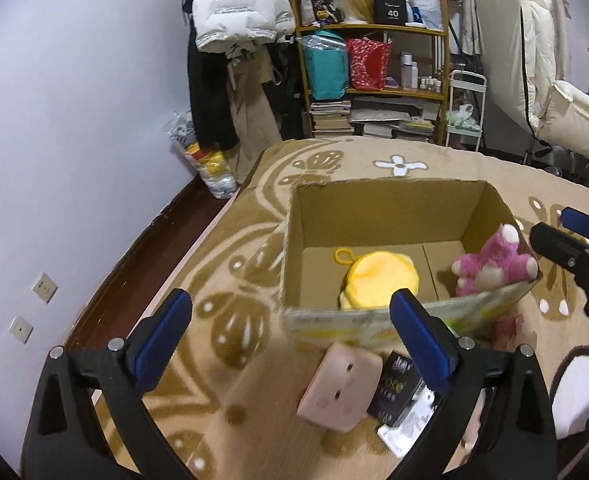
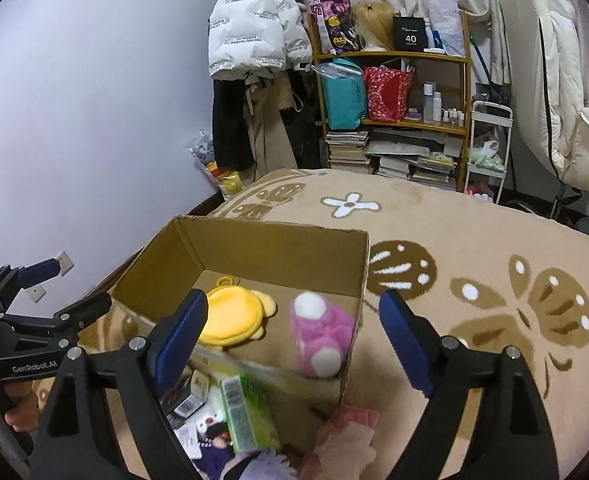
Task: Organize soft objects
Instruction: 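Open the left tool over the box while the right tool releases the pink bear inside, then grasp the pink-and-white square plush with the left tool while the right tool grasps the plastic-wrapped pink plush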
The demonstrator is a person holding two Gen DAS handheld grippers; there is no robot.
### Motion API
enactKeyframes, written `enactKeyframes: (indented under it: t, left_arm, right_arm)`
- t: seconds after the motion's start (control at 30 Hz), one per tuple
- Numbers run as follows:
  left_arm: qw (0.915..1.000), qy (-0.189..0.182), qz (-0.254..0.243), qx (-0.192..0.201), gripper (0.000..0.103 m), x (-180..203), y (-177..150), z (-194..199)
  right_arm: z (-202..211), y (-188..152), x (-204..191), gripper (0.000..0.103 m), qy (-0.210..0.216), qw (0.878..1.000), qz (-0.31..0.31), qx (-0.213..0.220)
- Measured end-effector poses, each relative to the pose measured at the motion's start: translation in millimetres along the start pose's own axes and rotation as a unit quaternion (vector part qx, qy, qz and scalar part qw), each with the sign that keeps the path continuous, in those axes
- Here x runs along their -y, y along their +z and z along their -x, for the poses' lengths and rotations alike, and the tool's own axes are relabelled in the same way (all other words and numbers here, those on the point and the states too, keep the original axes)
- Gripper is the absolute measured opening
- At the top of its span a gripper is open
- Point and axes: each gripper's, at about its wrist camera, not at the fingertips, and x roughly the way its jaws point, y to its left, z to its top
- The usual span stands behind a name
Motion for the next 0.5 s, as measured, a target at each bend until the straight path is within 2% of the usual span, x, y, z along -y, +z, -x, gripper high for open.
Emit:
enactKeyframes:
  t: [0.33, 0.5]
  left_arm:
    - [0.9998, 0.017, -0.004, -0.011, 0.099, -7, -19, 24]
    - [0.9992, 0.023, -0.013, -0.03, 0.099, -5, -33, 24]
  right_arm:
    - [37, -20, 1, 0.092, -0.021, 1.0, -0.012, -0.013]
    - [49, -32, 7, 0.092, -0.033, 0.999, -0.021, -0.026]
